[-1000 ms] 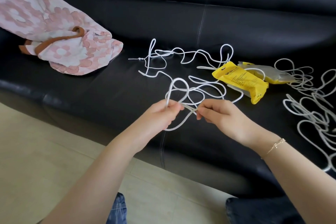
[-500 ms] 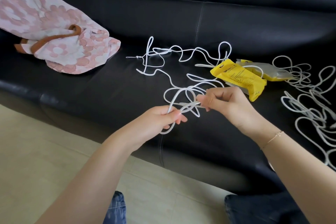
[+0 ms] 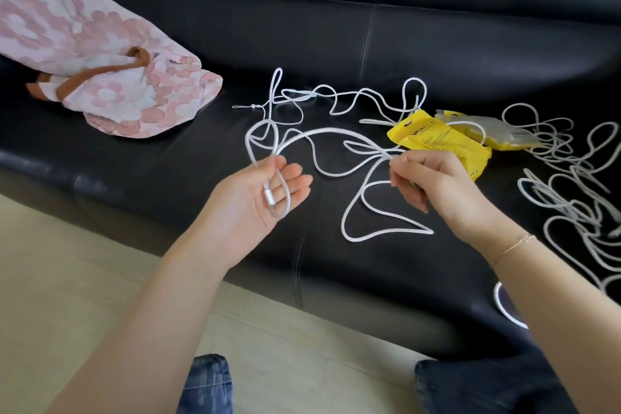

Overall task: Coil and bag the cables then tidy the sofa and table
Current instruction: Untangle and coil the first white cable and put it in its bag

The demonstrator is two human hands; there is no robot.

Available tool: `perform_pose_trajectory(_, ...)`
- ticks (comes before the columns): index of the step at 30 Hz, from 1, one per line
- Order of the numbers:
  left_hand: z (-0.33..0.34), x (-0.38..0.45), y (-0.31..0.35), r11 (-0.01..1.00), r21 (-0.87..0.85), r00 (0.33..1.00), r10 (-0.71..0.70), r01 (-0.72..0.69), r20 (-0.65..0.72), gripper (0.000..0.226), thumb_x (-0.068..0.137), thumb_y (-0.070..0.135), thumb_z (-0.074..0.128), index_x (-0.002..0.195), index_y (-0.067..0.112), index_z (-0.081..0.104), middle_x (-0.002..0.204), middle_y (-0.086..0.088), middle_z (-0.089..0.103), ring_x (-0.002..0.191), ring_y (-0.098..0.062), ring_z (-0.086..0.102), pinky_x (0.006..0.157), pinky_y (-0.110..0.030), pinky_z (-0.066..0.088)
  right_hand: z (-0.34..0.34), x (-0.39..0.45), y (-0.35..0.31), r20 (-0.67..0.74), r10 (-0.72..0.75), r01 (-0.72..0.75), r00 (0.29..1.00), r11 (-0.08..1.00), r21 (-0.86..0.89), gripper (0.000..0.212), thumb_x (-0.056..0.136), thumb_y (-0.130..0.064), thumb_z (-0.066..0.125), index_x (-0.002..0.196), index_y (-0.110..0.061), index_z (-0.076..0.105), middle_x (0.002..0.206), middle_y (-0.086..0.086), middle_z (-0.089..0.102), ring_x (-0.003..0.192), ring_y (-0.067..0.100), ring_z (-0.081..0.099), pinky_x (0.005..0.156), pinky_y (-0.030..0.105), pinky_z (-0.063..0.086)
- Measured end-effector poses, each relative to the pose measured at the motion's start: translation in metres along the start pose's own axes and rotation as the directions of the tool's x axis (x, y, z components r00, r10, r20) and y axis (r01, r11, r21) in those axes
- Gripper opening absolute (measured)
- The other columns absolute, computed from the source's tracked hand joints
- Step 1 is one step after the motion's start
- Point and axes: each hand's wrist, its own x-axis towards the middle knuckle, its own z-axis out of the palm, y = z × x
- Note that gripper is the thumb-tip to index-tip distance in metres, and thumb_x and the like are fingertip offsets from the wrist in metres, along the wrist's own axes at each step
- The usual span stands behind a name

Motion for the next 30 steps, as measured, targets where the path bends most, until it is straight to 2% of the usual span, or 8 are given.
perform_pose_trajectory(2, 0.001, 0.001, -0.004, 0.998, 0.056, 1.0, 0.011, -0.01, -0.019, 0.018, 0.103, 0.01, 0.043, 0.092, 0.004, 0.056, 0.082, -0.008, 0.072, 0.083, -0.023, 0.073, 0.078, -0.034, 0.061, 0.005, 0.001, 0.003, -0.053, 0.046, -0.047, 0.998, 0.999, -0.02, 0.031, 0.101, -0.015, 0.046, 0.075, -0.004, 0.06, 0.052, 0.001, 0.034, 0.046, 0.011, 0.027, 0.046, 0.023, 0.021)
perform_pose_trajectory(6, 0.008, 0.006, -0.022, 0.991, 0.101, 0.996, -0.085, 0.087, -0.026, 0.016, 0.103, 0.012, 0.043, 0.097, 0.007, 0.057, 0.064, 0.001, 0.054, 0.056, -0.012, 0.054, 0.058, -0.024, 0.052, 0.019, -0.002, 0.014, -0.065, -0.029, 0.006, 0.997, 0.941, -0.337, 0.026, 0.1, -0.02, 0.047, 0.082, -0.011, 0.064, 0.044, -0.009, 0.037, 0.04, 0.006, 0.029, 0.044, 0.019, 0.026)
perform_pose_trajectory(10, 0.012, 0.014, -0.036, 0.962, 0.219, 0.984, -0.14, 0.161, -0.105, 0.023, 0.103, 0.023, 0.047, 0.114, 0.007, 0.059, 0.055, 0.006, 0.039, 0.045, -0.006, 0.042, 0.047, -0.017, 0.036, 0.03, -0.007, 0.016, 0.02, -0.14, 0.126, 0.99, 0.809, -0.574, 0.024, 0.098, -0.026, 0.049, 0.077, -0.025, 0.06, 0.051, -0.008, 0.049, 0.048, 0.011, 0.043, 0.053, 0.031, 0.037)
perform_pose_trajectory(12, 0.013, 0.013, -0.039, 0.919, 0.357, 0.982, -0.13, 0.17, -0.133, 0.024, 0.101, 0.031, 0.051, 0.111, 0.011, 0.06, 0.054, 0.008, 0.031, 0.045, -0.004, 0.035, 0.048, -0.017, 0.025, 0.033, -0.009, 0.015, 0.078, -0.19, 0.194, 0.979, 0.73, -0.655, 0.023, 0.098, -0.028, 0.049, 0.078, -0.026, 0.059, 0.054, -0.006, 0.05, 0.054, 0.013, 0.047, 0.057, 0.031, 0.04)
perform_pose_trajectory(16, 0.01, 0.008, -0.041, 0.831, 0.534, 0.987, -0.096, 0.152, -0.132, 0.019, 0.094, 0.031, 0.063, 0.085, 0.016, 0.058, 0.055, 0.007, 0.023, 0.048, -0.007, 0.022, 0.066, -0.034, 0.011, 0.039, -0.014, 0.015, 0.178, -0.248, 0.3, 0.952, 0.647, -0.701, 0.019, 0.098, -0.026, 0.05, 0.083, -0.022, 0.061, 0.05, -0.01, 0.046, 0.053, 0.009, 0.044, 0.053, 0.02, 0.029)
perform_pose_trajectory(20, 0.006, 0.011, -0.043, 0.863, 0.482, 0.982, -0.077, 0.152, -0.173, 0.022, 0.093, 0.032, 0.065, 0.105, 0.019, 0.052, 0.054, 0.008, 0.021, 0.045, -0.007, 0.019, 0.061, -0.032, 0.011, 0.043, -0.015, 0.016, 0.249, -0.265, 0.361, 0.932, 0.585, -0.726, 0.02, 0.099, -0.028, 0.049, 0.086, -0.021, 0.063, 0.052, -0.008, 0.043, 0.053, 0.011, 0.039, 0.055, 0.033, 0.039)
perform_pose_trajectory(23, 0.008, 0.011, -0.044, 0.884, 0.442, 0.983, -0.09, 0.152, -0.158, 0.029, 0.093, 0.033, 0.065, 0.111, 0.01, 0.065, 0.055, 0.008, 0.021, 0.044, -0.006, 0.021, 0.053, -0.025, 0.016, 0.045, -0.017, 0.016, 0.28, -0.267, 0.385, 0.922, 0.563, -0.731, 0.024, 0.098, -0.031, 0.045, 0.087, -0.021, 0.063, 0.053, -0.007, 0.043, 0.053, 0.013, 0.042, 0.055, 0.034, 0.042)
perform_pose_trajectory(30, 0.01, 0.011, -0.043, 0.858, 0.469, 0.971, -0.124, 0.21, -0.206, 0.02, 0.091, 0.029, 0.068, 0.098, 0.011, 0.066, 0.053, 0.006, 0.023, 0.043, -0.007, 0.022, 0.054, -0.026, 0.016, 0.048, -0.017, 0.017, 0.323, -0.283, 0.429, 0.903, 0.539, -0.725, 0.025, 0.099, -0.031, 0.047, 0.083, -0.02, 0.063, 0.051, -0.008, 0.04, 0.05, 0.013, 0.04, 0.051, 0.029, 0.033)
